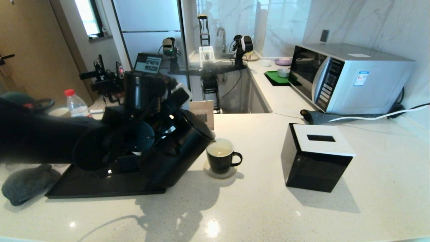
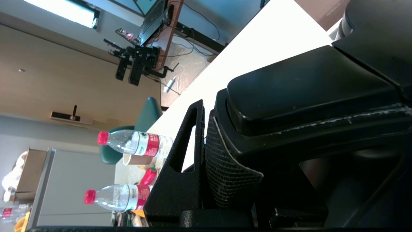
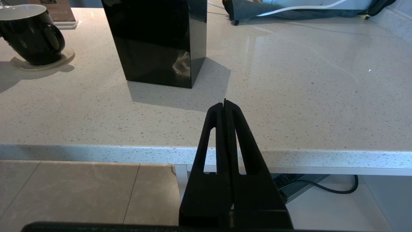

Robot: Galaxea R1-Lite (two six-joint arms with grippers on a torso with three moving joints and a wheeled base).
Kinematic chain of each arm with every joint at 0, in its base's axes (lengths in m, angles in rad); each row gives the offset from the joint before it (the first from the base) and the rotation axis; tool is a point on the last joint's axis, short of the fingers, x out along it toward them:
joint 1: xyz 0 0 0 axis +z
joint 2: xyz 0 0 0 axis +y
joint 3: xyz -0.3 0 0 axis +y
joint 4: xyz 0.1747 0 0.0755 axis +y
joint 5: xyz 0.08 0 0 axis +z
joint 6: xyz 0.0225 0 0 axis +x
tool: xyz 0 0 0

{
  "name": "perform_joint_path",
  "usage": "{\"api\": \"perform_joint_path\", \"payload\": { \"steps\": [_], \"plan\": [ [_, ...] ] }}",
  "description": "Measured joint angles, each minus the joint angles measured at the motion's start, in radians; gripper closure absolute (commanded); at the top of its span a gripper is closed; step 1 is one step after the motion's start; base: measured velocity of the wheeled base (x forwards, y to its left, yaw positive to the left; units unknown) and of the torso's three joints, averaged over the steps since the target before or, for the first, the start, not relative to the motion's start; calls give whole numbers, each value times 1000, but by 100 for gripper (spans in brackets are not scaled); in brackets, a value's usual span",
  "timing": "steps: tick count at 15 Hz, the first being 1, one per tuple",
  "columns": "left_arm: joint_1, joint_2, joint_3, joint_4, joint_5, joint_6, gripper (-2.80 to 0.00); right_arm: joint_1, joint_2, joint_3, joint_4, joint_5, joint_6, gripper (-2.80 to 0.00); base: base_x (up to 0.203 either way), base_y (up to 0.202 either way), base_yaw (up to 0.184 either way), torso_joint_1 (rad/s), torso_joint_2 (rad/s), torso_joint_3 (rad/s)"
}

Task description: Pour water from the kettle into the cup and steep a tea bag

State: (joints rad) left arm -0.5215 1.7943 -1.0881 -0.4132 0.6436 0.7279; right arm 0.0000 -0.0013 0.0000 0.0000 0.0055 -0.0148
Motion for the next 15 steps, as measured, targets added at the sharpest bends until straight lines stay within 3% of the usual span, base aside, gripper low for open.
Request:
{"api": "perform_joint_path", "payload": {
  "steps": [15],
  "plan": [
    [1, 1, -3, 1, 0, 26, 0, 0, 0, 0, 0, 0, 0, 0, 0, 0, 0, 0, 0, 0]
  ]
}}
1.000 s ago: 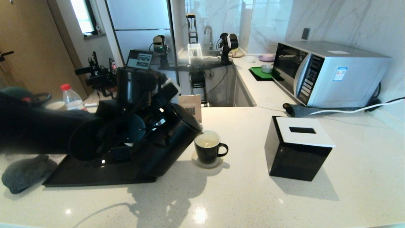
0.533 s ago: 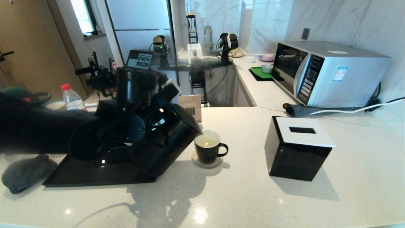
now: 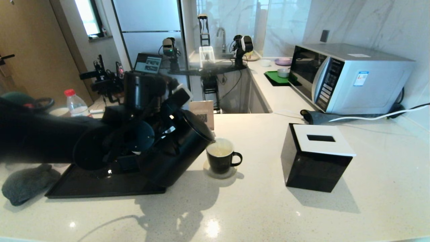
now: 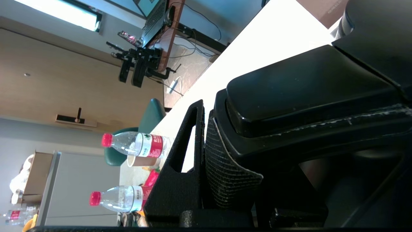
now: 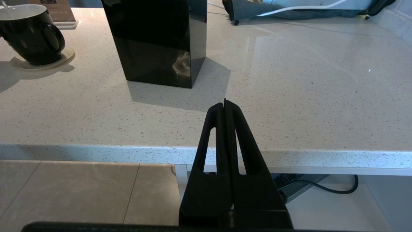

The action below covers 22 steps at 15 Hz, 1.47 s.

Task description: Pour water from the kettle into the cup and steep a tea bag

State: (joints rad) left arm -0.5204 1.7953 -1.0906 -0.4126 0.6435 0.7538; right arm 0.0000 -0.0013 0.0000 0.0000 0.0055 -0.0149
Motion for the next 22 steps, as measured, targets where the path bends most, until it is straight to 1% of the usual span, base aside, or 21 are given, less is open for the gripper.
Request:
{"api": "perform_joint_path", "payload": {
  "steps": [8, 11, 22],
  "plan": [
    [-2, 4, 1, 0, 0, 0, 0, 0, 0, 0, 0, 0, 0, 0, 0, 0, 0, 0, 0, 0],
    [-3, 4, 1, 26, 0, 0, 0, 0, 0, 0, 0, 0, 0, 0, 0, 0, 0, 0, 0, 0],
    [-14, 3, 1, 26, 0, 0, 0, 0, 0, 0, 0, 0, 0, 0, 0, 0, 0, 0, 0, 0]
  ]
}}
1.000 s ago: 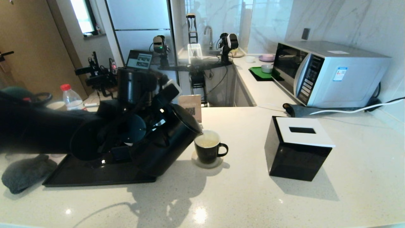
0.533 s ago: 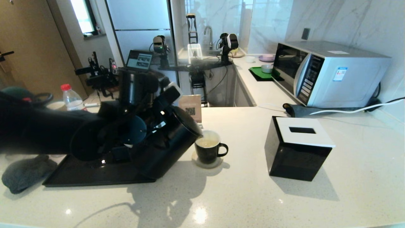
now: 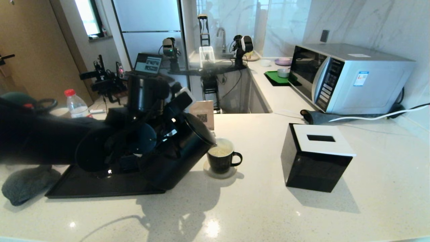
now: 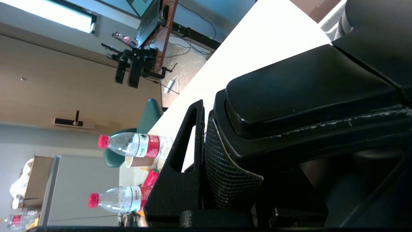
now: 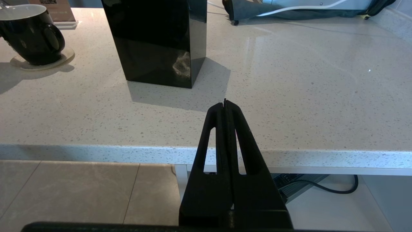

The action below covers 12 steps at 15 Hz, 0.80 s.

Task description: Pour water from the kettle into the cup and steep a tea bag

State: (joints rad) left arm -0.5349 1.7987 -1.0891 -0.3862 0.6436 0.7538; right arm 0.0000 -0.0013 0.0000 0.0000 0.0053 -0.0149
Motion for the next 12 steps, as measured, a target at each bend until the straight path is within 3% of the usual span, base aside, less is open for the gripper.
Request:
{"api": "perform_joint_path", "payload": {
  "steps": [8, 12],
  "plan": [
    [2, -20, 10, -10, 0, -10, 0, 0, 0, 0, 0, 0, 0, 0, 0, 0, 0, 0, 0, 0],
    [5, -45, 32, -14, 0, -58, 0, 0, 0, 0, 0, 0, 0, 0, 0, 0, 0, 0, 0, 0]
  ]
}}
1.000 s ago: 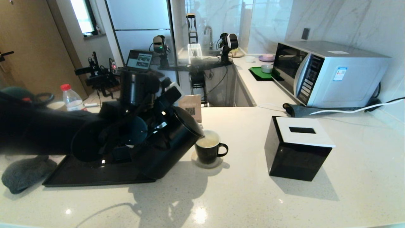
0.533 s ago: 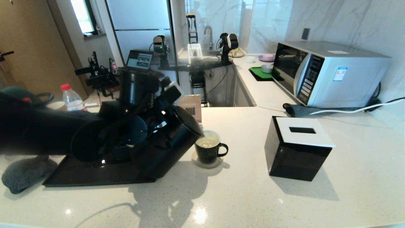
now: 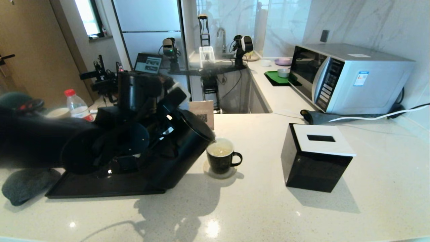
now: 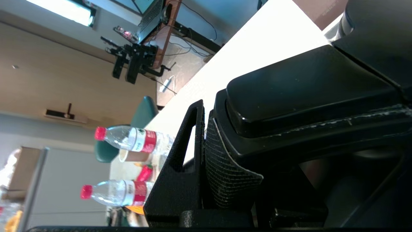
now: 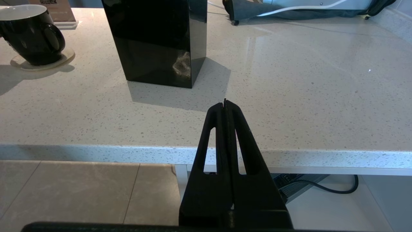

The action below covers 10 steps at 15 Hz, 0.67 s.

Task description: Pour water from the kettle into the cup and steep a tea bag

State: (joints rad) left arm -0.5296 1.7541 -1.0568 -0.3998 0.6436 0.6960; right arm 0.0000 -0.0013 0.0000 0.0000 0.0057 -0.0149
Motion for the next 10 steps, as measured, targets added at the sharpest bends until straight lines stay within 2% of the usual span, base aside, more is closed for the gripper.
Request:
{"api": "perform_joint_path", "payload": {
  "steps": [4, 10],
  "plan": [
    [0, -25, 29, -13, 0, -52, 0, 0, 0, 0, 0, 0, 0, 0, 0, 0, 0, 0, 0, 0],
    [10, -44, 95, -214, 1, -57, 0, 0, 0, 0, 0, 0, 0, 0, 0, 0, 0, 0, 0, 0]
  ]
}}
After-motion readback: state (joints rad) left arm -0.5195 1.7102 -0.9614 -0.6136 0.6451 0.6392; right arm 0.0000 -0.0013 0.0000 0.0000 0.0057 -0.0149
